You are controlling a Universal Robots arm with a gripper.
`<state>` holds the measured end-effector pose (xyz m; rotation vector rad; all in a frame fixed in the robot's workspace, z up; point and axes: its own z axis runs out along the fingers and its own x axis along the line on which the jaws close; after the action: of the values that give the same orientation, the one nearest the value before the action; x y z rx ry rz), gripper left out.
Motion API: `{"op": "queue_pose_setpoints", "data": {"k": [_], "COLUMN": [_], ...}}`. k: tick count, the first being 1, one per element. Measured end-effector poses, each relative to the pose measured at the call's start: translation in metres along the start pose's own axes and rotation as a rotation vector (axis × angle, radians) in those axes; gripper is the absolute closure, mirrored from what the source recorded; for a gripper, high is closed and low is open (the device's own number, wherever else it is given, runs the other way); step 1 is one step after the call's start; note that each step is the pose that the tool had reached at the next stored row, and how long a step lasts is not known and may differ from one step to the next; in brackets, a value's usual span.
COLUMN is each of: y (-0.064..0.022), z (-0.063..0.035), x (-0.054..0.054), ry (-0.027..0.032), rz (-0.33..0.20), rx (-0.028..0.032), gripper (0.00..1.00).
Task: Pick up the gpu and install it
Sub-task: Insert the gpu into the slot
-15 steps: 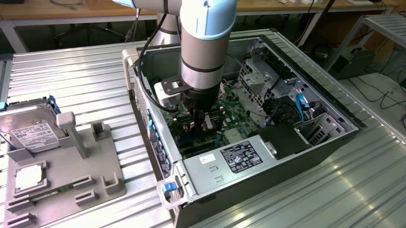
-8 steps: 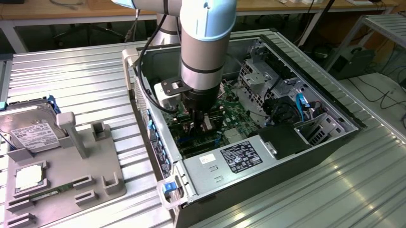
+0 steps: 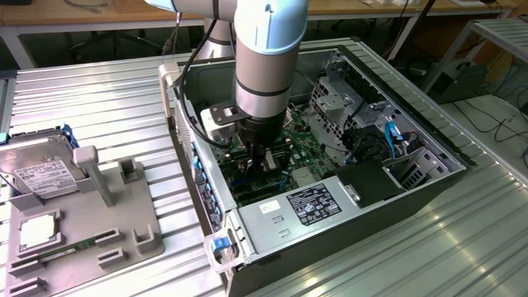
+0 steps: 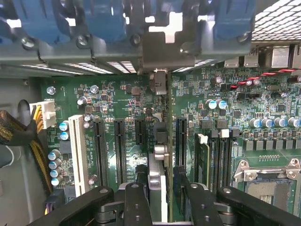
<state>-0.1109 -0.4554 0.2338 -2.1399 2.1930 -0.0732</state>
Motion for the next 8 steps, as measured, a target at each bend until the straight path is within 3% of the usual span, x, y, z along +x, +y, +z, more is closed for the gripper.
{"op": "queue_pose_setpoints", "data": {"k": [8], "y": [0.0], "z": [0.0], "x": [0.0], "ry": [0.0001], "rz": [0.0], "rx": [-0.0001], "gripper": [0.65]}}
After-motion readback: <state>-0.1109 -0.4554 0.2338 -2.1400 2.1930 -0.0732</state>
